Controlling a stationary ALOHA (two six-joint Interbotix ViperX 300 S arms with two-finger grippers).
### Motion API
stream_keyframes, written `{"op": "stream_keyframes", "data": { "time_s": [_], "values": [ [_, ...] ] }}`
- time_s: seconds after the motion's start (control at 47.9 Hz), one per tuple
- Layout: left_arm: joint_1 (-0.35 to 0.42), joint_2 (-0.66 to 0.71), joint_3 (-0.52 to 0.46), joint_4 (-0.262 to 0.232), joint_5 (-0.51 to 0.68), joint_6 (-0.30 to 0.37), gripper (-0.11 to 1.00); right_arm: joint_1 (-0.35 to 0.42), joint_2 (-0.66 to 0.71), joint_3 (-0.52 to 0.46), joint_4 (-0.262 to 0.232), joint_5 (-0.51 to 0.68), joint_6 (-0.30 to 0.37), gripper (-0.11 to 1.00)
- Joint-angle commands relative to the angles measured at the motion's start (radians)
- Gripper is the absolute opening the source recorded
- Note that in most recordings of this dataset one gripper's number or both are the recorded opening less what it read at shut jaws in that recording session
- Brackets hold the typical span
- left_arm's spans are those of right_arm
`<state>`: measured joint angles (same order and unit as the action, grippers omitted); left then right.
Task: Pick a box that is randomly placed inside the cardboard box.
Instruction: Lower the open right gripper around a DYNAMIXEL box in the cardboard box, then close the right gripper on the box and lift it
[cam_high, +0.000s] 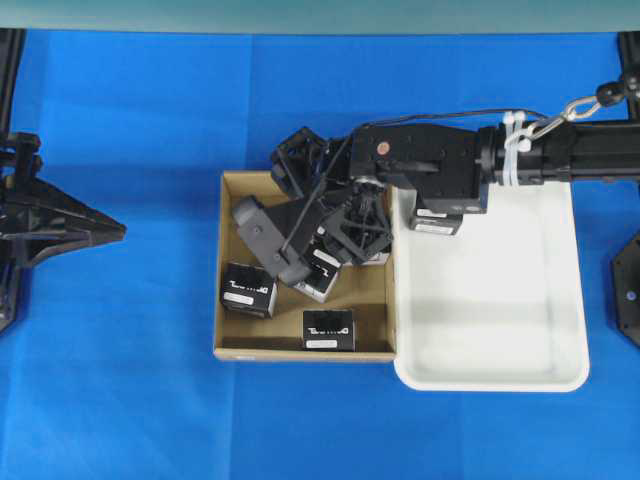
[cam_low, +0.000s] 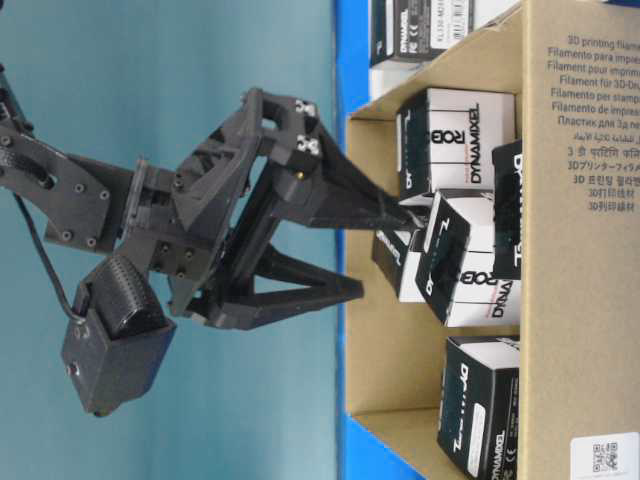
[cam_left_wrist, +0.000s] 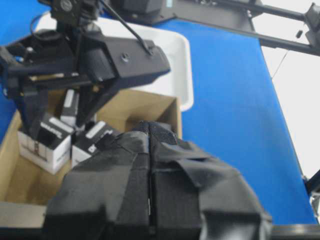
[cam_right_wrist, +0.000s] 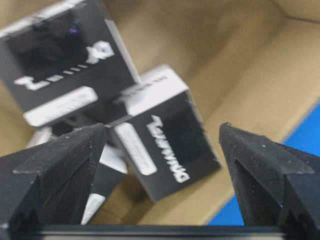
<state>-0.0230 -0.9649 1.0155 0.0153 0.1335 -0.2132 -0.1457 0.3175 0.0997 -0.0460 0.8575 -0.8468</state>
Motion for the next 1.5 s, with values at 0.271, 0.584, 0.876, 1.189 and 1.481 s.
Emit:
{"op": "stream_keyframes", "data": {
  "time_s": [0.271, 0.584, 0.876, 1.189, 1.481],
  "values": [
    [-0.003, 0.035, -0.032, 0.002, -0.006, -0.002, -0.06, -0.005, 0.02, -0.008, 0.005, 0.008, -0.008, 0.97],
    [-0.003, 0.034, -0.035, 0.002, -0.008, -0.002, -0.06, -0.006, 0.058, 0.002, 0.005, 0.0, -0.008, 0.97],
    [-0.003, 0.035, -0.037, 0.002, -0.008, -0.002, -0.06, -0.014, 0.074, 0.005, 0.005, -0.006, -0.006, 0.97],
    [-0.003, 0.037, -0.037, 0.002, -0.006, -0.002, -0.06, -0.014, 0.078, 0.005, 0.005, -0.008, -0.005, 0.92],
    [-0.003, 0.037, -0.037, 0.002, -0.006, -0.002, -0.06, 0.012, 0.072, -0.023, 0.002, 0.038, 0.0, 0.67]
  ]
}}
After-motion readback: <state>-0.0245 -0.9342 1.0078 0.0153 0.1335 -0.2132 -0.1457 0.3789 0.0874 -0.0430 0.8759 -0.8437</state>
